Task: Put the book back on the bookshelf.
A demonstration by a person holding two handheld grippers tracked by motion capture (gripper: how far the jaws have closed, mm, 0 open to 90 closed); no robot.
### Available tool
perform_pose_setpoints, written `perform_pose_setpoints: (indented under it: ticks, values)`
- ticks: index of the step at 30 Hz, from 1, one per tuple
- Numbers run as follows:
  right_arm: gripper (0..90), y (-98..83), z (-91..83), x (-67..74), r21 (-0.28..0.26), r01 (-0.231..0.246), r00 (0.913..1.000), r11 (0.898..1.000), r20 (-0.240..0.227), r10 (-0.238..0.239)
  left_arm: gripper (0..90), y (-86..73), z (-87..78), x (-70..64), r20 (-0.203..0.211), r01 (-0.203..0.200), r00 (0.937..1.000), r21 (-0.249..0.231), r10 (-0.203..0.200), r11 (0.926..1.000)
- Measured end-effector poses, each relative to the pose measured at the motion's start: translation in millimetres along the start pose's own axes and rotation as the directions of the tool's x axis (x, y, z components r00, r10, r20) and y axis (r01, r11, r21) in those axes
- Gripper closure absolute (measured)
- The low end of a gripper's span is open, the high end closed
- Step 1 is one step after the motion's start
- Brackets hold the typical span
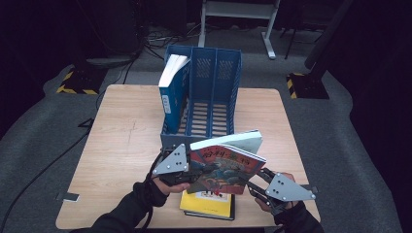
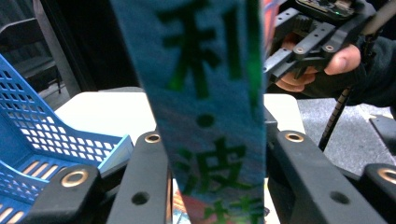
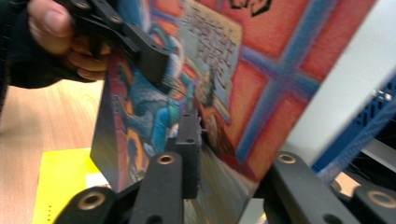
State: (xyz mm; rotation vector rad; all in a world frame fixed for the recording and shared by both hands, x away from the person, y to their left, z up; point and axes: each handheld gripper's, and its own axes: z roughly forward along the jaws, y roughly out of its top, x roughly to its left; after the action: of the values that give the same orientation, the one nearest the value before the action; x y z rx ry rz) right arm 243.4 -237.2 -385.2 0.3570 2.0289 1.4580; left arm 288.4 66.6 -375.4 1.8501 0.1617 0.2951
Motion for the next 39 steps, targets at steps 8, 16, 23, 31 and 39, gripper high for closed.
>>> perform_pose_setpoints:
  ticks: [8, 16, 23, 31, 39]
  values:
    - [58.7, -3.8, -8.0, -10.2, -0.018, -0.061, 0.9887, 0.998, 0.136, 0.063, 71.3, -1.9, -5.9, 3.9, 0.014, -0.024, 0.9996, 0.003, 0.024, 0.9997]
    - [40.5, -15.9, 8.6, -18.6, 0.041, -0.162, 0.9866, 0.986, 0.020, 0.162, 72.5, -7.7, -8.9, 4.6, 0.074, 0.013, 0.9972, -0.040, -0.010, 0.9991]
    - [40.9, -21.2, 20.5, -9.8, 0.085, -0.141, 0.9889, 0.986, -0.035, 0.144, 72.4, -2.0, -9.6, -2.4, 0.045, -0.003, 0.9990, -0.003, 0.004, 1.0000]
    - [45.1, -20.9, 17.8, -9.7, 0.082, -0.148, 0.9874, 0.986, -0.044, 0.152, 65.4, 8.8, -9.3, -6.1, 0.032, 0.034, 0.9990, -0.048, -0.032, 0.9983]
    - [45.0, -19.9, 18.2, -8.7, 0.087, -0.147, 0.9878, 0.985, -0.039, 0.150, 58.0, 15.1, -5.3, -8.1, 0.022, 0.064, 0.9978, -0.074, -0.062, 0.9952]
